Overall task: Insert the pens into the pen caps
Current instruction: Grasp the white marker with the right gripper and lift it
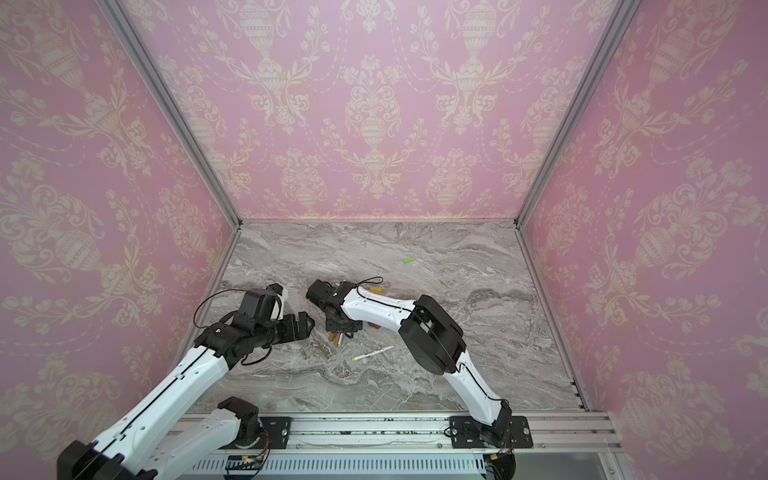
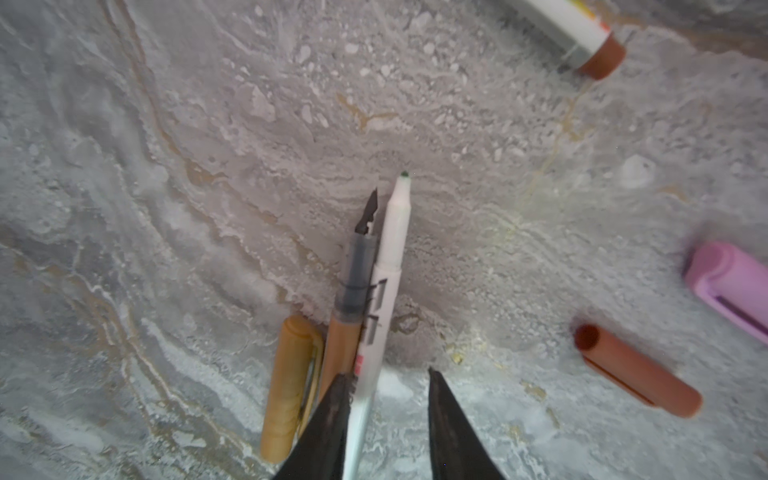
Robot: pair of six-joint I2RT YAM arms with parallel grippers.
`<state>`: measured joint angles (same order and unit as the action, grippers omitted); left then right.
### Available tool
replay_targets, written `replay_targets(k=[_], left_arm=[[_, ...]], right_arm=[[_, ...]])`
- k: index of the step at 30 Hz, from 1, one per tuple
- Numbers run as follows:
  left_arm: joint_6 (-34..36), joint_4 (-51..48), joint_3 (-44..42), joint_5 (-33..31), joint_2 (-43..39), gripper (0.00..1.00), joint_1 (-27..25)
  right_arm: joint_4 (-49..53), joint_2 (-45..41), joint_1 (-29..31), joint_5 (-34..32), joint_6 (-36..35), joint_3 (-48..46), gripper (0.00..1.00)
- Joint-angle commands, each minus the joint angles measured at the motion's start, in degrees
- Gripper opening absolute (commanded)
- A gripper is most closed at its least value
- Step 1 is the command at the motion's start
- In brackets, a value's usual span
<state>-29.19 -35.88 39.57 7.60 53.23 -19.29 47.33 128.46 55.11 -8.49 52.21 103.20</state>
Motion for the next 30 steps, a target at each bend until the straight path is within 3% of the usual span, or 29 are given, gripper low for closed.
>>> replay_targets(k=[1,8,12,19,30], left_arm=[[1.87,-0.17,-0.28,0.40,0.08,0.99,0.29],[2.21,-0.28,0.25,0.32,0.56,0.99,0.30],[2.38,-0.50,0.72,0.31,0.89,0.99,0.25],[3.15,-0.43,1.81,1.63,0.73,0.99,0.29],[3.35,7.15,1.92,12.51,0.21,0.99,0.30]], right_arm=[[1.79,1.55,-0.42,-0.56,0.69,1.73,0.33],[2.36,3.10,-0.86,-0.78,0.84,2.55,0.30],[2.68,3.11,-1.25,-1.38,0.96,2.28,0.20],[1.79,1.45,-2.47,-1.38,1.80,-0.92,0.12],[-10.73,-12.40,-6.36,4.41,1.67,-6.48,0.04]])
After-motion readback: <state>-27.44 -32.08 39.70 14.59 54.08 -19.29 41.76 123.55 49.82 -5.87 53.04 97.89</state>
